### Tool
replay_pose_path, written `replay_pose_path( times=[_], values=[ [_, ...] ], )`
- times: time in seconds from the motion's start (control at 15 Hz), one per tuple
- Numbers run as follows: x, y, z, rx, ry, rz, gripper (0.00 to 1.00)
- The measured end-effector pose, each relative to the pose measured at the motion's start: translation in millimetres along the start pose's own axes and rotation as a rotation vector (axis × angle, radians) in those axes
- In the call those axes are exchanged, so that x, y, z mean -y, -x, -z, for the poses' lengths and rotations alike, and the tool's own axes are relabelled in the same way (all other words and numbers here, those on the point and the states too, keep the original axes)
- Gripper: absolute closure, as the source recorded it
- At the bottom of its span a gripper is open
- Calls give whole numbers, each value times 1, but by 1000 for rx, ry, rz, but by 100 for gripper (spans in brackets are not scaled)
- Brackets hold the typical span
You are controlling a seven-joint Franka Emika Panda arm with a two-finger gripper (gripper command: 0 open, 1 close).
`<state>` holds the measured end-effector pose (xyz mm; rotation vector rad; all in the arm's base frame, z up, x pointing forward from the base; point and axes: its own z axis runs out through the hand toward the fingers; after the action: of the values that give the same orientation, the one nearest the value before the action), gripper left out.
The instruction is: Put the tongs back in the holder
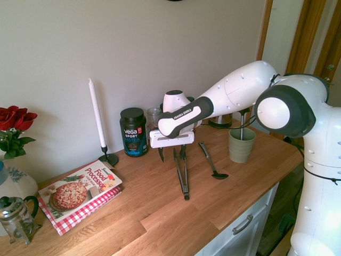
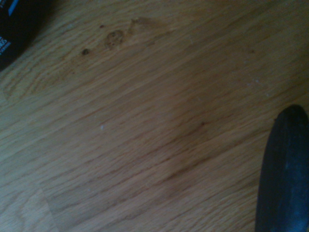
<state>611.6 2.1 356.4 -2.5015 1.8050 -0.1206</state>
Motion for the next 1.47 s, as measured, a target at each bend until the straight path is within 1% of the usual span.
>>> replay_pose_path(
  times=[0.8,1.47],
  values=[
    [-15,6,-17,12,25,6,100],
    [-27,0,-11,8,24,11,100]
  ],
)
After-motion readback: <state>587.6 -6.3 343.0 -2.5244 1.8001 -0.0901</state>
